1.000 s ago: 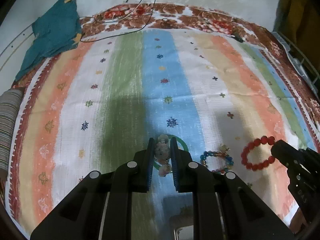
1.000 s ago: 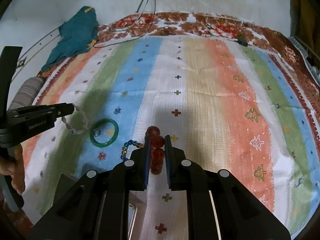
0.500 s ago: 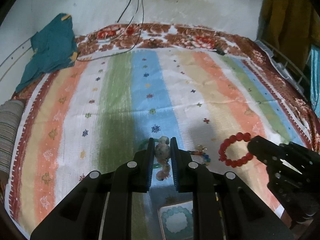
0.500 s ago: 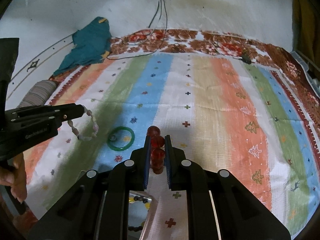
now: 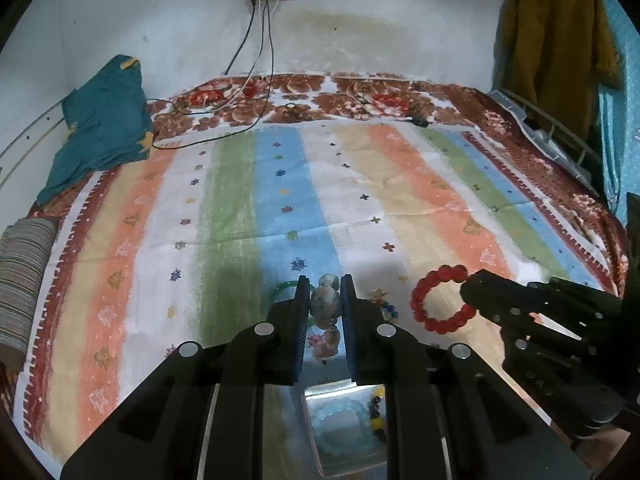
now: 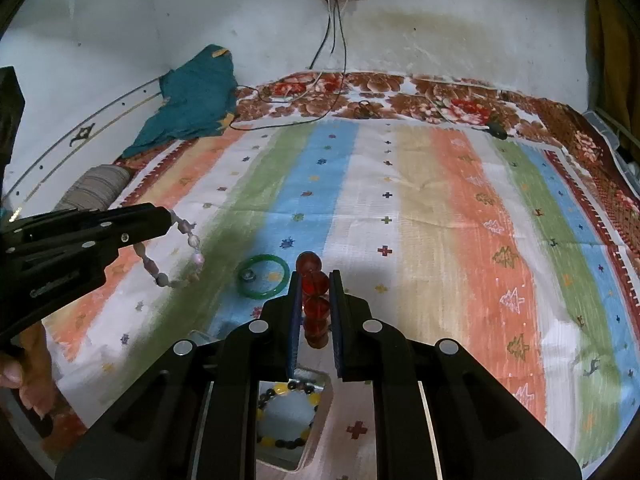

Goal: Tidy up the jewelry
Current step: 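Lift both held bracelets and carry them over the silver tin, then open the right gripper to drop the red bracelet while the left drops the pale bracelet into the tin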

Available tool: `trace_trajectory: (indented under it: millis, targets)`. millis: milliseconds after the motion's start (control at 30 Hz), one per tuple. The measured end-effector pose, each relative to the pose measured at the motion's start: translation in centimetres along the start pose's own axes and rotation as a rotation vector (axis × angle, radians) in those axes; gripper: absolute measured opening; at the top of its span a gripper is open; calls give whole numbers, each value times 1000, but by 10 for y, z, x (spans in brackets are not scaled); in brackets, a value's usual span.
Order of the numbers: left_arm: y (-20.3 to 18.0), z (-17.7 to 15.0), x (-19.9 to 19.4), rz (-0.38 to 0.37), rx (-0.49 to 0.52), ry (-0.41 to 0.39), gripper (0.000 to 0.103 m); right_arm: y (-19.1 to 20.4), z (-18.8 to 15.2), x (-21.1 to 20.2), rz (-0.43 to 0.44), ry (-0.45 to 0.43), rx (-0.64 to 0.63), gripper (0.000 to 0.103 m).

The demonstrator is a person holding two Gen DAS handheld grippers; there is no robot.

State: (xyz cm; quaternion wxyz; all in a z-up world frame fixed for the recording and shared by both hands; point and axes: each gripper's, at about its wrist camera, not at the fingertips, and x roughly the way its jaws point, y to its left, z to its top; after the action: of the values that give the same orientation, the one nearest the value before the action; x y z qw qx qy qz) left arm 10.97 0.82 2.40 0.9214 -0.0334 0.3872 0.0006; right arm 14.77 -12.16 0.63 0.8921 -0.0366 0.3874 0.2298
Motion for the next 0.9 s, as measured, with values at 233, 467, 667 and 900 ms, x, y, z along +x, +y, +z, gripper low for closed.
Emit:
trace_trajectory:
  millis: [233,467,667,900]
  targets:
    - [-3,-7,-11,-30,5,-7,15,6,-7,-12,10,-17,-6,14]
    - [-6,-17,-25,-53,0,-13,15,12,-15,-20,34,-8,-5,14]
    - [-10,-26,-33,-69,4,-12,15,17,-24,-24,44,3,-14,14]
    - [-10,-33,-36,-69,-5,2,15,23,-34,-27,75,43,-26,14]
